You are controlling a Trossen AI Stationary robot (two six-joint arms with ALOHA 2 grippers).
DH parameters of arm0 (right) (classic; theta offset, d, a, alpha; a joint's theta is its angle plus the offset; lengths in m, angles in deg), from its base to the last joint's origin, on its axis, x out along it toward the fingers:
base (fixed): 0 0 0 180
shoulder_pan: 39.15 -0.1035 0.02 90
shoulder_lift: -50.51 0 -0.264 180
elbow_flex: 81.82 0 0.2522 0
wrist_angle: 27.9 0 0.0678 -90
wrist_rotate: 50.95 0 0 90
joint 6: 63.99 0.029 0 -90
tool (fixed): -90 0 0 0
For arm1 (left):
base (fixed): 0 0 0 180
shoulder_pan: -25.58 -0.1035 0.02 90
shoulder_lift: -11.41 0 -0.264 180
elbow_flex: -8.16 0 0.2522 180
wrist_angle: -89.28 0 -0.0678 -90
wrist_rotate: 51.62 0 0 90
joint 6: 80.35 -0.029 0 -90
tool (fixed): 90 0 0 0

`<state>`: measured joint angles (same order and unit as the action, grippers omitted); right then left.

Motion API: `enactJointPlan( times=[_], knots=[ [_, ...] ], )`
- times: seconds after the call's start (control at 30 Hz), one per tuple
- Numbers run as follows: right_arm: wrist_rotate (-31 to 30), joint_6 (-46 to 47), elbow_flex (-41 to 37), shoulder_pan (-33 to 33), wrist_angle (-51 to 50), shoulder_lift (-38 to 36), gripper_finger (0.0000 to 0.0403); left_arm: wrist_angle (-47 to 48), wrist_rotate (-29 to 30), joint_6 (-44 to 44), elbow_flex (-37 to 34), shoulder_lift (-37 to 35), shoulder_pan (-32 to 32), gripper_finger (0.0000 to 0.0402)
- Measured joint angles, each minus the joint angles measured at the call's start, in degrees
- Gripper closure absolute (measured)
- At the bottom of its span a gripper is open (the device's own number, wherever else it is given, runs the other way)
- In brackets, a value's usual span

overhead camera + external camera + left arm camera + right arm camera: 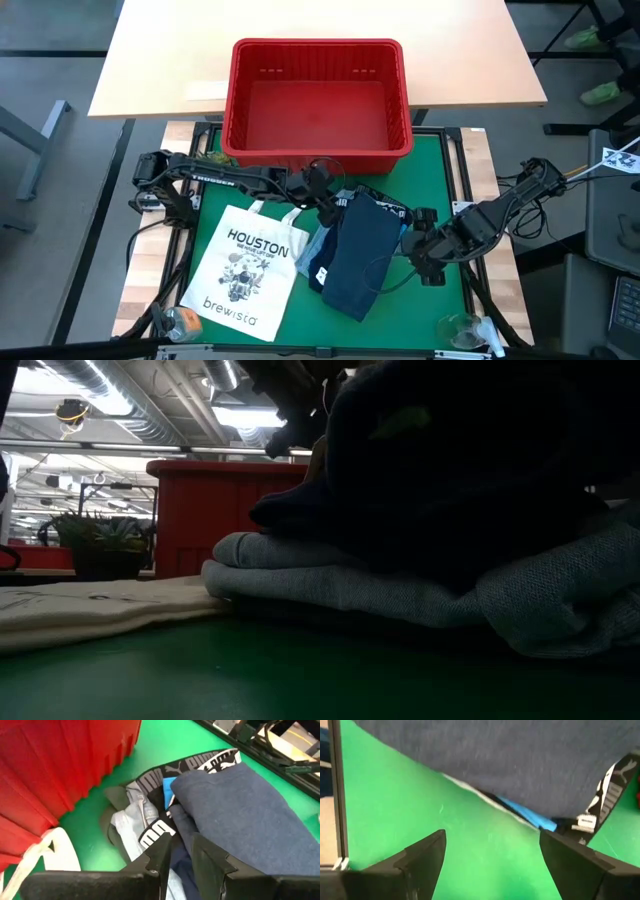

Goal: Fold Laundry from Bin
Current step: Put the stacked clothes into the bin

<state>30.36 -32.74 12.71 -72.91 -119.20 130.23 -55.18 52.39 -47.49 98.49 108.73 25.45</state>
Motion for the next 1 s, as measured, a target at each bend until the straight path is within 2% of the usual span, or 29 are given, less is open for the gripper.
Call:
enactJointPlan(
  times=[0.2,0.37,0.63,0.73,0.8,0.87,1.0],
  knots=[
    [0.83,-0.53,0.00,0.00,-2.56,0.00,0.0081,-0.37,4.18,-0.02,0.00,0.00,0.03,0.0330],
    [1.98,-1.71,0.00,0.00,-3.56,0.00,0.0081,-0.35,4.52,-0.02,0.00,0.00,0.03,0.0319],
    [3.83,-1.73,0.02,-0.02,-4.76,-0.02,0.0081,0.22,4.56,1.55,0.00,0.00,-0.04,0.0221],
    [4.44,-1.36,0.02,-0.02,-5.07,-0.02,0.0081,2.02,4.06,5.50,0.00,0.00,-0.11,0.0190],
    [4.93,-0.78,0.02,-0.02,-5.15,-0.02,0.0081,5.15,0.94,10.44,0.02,0.25,-0.58,0.0177],
    [4.85,-0.43,0.02,-0.02,-5.25,-0.02,0.0081,8.67,-5.03,14.84,0.02,0.62,-1.31,0.0172],
    [3.60,-0.06,0.02,-0.11,-5.53,-0.03,0.0081,11.01,-13.19,17.24,0.02,2.90,-2.02,0.0173]
  ],
)
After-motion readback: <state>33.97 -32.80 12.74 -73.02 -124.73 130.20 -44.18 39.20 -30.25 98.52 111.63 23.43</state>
